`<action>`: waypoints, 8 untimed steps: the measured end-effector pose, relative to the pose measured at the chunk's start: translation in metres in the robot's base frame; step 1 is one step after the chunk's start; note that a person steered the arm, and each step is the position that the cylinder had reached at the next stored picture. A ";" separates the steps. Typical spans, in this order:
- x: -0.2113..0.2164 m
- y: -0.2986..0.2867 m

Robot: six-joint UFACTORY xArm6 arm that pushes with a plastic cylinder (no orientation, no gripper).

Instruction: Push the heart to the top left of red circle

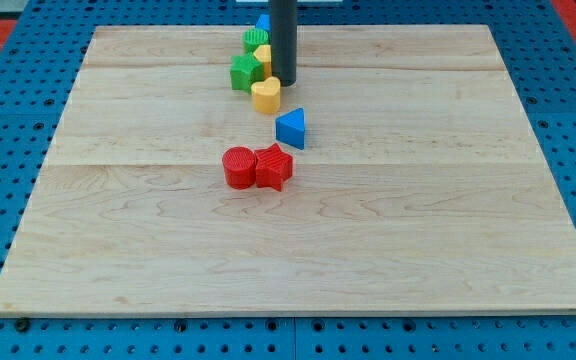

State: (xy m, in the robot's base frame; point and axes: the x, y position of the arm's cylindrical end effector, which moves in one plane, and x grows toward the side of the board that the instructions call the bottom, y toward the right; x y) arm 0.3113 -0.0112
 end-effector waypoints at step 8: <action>0.056 -0.008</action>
State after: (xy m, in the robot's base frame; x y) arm 0.3670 -0.0195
